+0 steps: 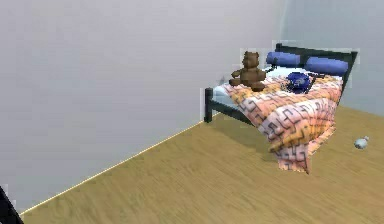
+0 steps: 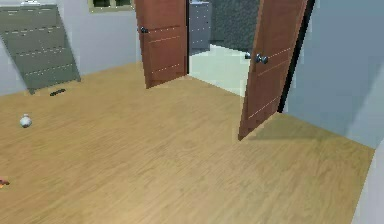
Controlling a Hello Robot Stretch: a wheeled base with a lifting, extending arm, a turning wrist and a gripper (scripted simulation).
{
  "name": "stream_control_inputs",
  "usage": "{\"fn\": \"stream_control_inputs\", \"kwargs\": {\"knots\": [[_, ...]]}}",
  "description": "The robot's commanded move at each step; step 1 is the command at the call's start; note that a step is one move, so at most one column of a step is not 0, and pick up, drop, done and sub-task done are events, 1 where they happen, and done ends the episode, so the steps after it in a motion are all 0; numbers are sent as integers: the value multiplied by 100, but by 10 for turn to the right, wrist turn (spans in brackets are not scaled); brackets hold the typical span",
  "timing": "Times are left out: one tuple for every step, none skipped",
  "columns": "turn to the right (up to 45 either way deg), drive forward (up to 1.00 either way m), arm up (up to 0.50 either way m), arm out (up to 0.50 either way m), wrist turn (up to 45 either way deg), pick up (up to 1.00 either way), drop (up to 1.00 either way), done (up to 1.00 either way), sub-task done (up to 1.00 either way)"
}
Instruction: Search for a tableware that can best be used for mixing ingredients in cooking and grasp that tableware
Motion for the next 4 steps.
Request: {"fn": "stream_control_inputs", "kwargs": {"knots": [[0, 5, 0, 0, 0, 0, 0, 0, 0], [-450, 0, 0, 0, 0, 0, 0, 0, 0], [-450, 0, 0, 0, 0, 0, 0, 0, 0], [-390, 0, 0, 0, 0, 0, 0, 0, 0]]}}
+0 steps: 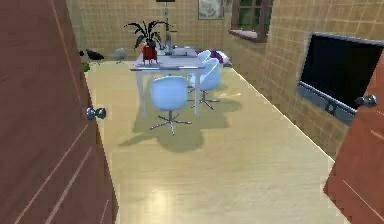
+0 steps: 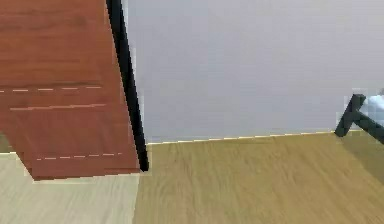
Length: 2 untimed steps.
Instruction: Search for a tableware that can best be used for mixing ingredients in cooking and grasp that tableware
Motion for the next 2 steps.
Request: {"fn": "stream_control_inputs", "kwargs": {"knots": [[0, 100, 0, 0, 0, 0, 0, 0, 0], [-30, 0, 0, 0, 0, 0, 0, 0, 0]]}}
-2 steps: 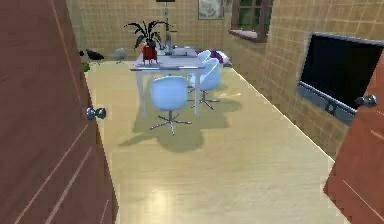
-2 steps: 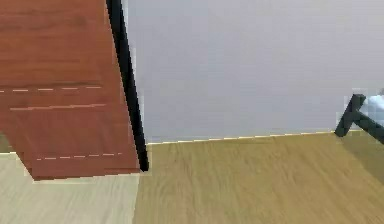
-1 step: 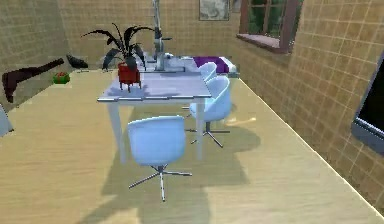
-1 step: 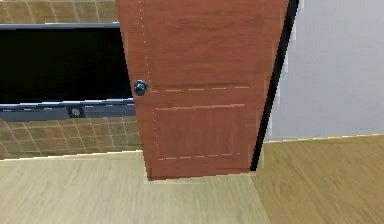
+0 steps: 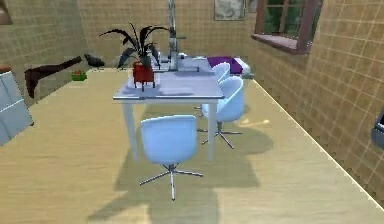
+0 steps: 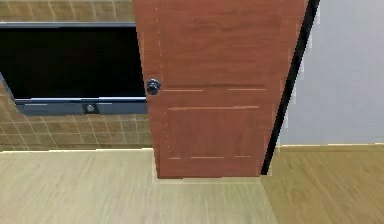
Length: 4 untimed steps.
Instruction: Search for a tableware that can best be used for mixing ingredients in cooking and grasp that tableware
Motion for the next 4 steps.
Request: {"fn": "stream_control_inputs", "kwargs": {"knots": [[0, 40, 0, 0, 0, 0, 0, 0, 0], [-450, 0, 0, 0, 0, 0, 0, 0, 0], [0, 35, 0, 0, 0, 0, 0, 0, 0], [90, 0, 0, 0, 0, 0, 0, 0, 0]]}}
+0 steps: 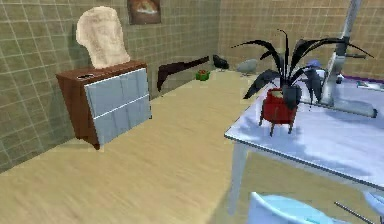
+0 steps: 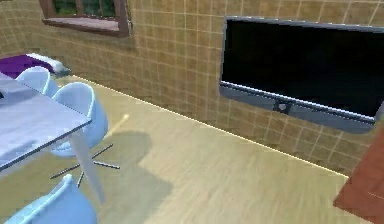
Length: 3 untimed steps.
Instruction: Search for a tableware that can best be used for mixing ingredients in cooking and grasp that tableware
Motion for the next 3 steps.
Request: {"fn": "stream_control_inputs", "kwargs": {"knots": [[0, 40, 0, 0, 0, 0, 0, 0, 0], [-240, 0, 0, 0, 0, 0, 0, 0, 0], [0, 85, 0, 0, 0, 0, 0, 0, 0]]}}
